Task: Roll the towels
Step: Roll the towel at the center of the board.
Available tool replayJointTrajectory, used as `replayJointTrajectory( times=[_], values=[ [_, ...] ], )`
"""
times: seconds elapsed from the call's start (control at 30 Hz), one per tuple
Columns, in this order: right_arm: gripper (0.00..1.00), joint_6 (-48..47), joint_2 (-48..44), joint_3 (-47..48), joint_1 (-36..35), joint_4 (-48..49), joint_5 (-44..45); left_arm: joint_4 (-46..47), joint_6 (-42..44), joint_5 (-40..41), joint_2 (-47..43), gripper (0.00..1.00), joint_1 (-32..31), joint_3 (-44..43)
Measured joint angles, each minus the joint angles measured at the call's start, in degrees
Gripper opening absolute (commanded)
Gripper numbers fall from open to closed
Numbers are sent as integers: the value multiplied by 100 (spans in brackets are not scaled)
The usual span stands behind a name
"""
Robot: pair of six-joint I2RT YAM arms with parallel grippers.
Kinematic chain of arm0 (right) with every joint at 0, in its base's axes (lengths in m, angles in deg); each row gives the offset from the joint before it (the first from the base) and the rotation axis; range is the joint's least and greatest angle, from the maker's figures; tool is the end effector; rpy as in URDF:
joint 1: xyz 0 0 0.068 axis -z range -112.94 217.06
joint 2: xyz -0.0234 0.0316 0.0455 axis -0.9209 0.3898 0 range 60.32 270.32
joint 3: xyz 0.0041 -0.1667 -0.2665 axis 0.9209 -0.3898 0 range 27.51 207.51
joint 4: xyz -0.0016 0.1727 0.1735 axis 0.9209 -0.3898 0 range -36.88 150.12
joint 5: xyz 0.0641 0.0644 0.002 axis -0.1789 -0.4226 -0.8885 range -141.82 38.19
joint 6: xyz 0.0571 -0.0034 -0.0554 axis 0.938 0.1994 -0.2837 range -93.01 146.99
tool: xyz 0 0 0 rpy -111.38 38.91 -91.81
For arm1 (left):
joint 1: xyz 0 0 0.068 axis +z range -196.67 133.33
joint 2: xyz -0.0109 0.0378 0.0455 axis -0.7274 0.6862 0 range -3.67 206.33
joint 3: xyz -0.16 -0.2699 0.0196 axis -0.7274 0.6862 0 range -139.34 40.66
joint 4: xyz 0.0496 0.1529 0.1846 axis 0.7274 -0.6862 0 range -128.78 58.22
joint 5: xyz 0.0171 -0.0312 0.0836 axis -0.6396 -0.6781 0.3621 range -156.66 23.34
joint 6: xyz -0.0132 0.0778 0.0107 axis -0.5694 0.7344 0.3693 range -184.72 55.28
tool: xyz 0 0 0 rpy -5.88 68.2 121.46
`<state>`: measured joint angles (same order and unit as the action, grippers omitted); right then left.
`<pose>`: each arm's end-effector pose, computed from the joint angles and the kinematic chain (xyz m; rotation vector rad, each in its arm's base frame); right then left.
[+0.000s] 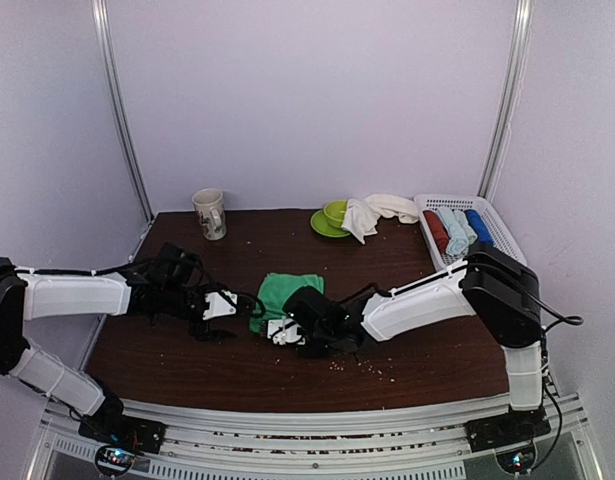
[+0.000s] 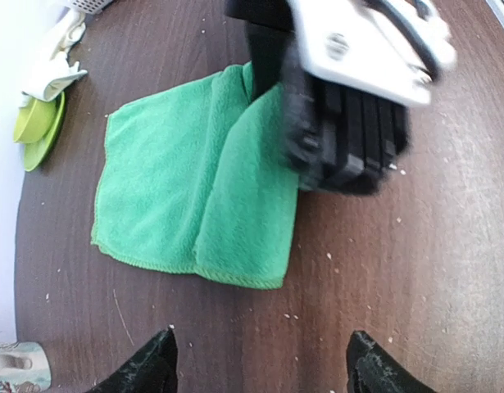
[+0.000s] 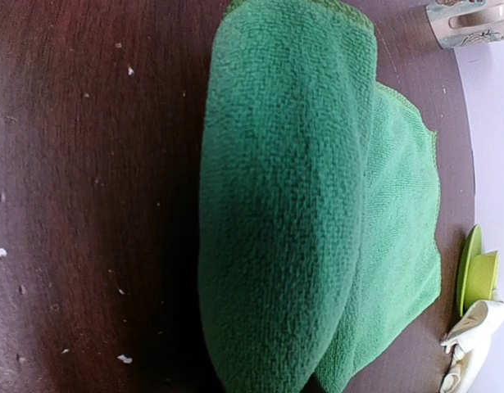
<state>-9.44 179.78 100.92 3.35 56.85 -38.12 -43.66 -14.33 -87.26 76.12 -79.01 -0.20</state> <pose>0.2198 0.4082 0.1520 -1.7702 1.6211 -0.0702 0.2130 -0.1634 0.2123 1.7014 1.6973 -0.2966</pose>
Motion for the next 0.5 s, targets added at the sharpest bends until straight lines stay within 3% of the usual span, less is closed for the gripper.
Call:
replayJointTrajectory(
  times=[0.2, 0.5],
  values=[
    [0, 363, 0, 291, 85, -522, -535, 940, 31, 92, -754, 71, 0, 984],
    [0, 831, 127, 940, 378, -1453, -1617, 1425, 221, 118, -857, 70, 2, 1165]
  ],
)
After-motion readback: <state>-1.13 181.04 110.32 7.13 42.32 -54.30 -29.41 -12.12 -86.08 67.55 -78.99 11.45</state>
